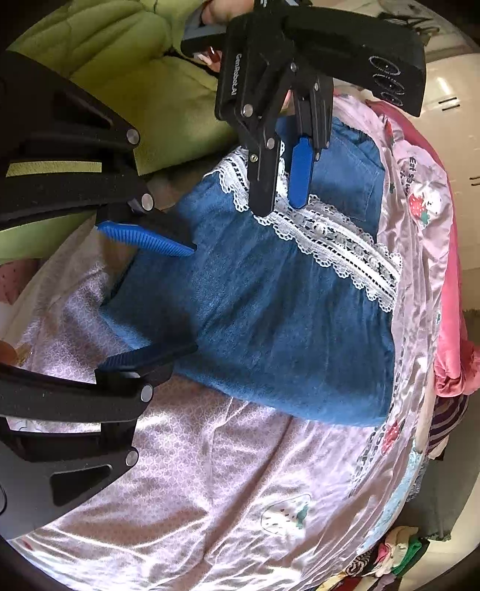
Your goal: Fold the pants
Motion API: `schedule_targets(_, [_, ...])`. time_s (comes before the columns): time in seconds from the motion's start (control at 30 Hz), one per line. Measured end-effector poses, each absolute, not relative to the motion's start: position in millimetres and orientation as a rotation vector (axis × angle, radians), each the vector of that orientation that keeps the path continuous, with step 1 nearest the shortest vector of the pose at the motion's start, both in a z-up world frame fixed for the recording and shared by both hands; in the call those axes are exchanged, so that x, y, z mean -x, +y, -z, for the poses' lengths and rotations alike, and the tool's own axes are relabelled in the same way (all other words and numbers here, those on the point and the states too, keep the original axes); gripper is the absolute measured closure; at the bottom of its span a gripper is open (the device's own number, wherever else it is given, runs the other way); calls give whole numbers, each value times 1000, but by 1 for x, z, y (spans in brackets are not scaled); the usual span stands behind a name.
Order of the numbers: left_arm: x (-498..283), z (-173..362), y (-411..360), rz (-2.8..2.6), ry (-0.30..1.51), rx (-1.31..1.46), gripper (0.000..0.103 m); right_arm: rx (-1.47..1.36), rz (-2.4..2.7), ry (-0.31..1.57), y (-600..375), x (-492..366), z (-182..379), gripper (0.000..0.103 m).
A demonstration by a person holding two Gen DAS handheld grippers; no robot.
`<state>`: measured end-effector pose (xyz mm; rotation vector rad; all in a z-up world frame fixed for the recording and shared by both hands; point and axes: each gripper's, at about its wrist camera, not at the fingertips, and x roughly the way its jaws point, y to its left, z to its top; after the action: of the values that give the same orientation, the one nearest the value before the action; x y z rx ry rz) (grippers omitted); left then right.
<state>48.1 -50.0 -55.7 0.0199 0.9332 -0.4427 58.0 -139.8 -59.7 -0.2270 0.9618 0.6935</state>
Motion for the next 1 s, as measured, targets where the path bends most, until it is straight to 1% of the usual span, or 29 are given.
schedule_targets(0.1, [-45, 50, -47, 445, 919, -2, 56, 212, -711, 956, -143, -57, 48, 62])
schedule_targets(0.13, [-43, 45, -46, 440, 905, 0, 55, 203, -716, 933, -144, -57, 41, 60])
schedule_targets(0.17, [-42, 41, -46, 432, 897, 0, 55, 194, -718, 902, -147, -57, 33, 56])
schedule_targets(0.2, [-41, 36, -45, 426, 889, 0, 45, 186, -709, 872, -149, -60, 23, 53])
schedule_targets(0.27, [-39, 29, -46, 424, 875, 2, 32, 172, -680, 829, -151, -71, 8, 53])
schedule_targets(0.43, [-28, 18, -60, 468, 846, -37, 31, 181, -682, 782, -138, -102, -10, 51])
schedule_targets(0.6, [-27, 26, -71, 480, 869, -77, 32, 225, -700, 786, -110, -137, -10, 50])
schedule_targets(0.67, [-30, 33, -71, 467, 895, -80, 32, 240, -688, 796, -103, -149, -6, 47])
schedule_targets(0.73, [-32, 39, -70, 455, 920, -82, 31, 236, -684, 820, -98, -162, 0, 47])
schedule_targets(0.8, [-36, 46, -69, 439, 945, -86, 28, 243, -663, 840, -94, -174, 7, 46])
schedule_targets(1.0, [-39, 52, -64, 443, 956, -66, 28, 240, -590, 956, -97, -206, 39, 46])
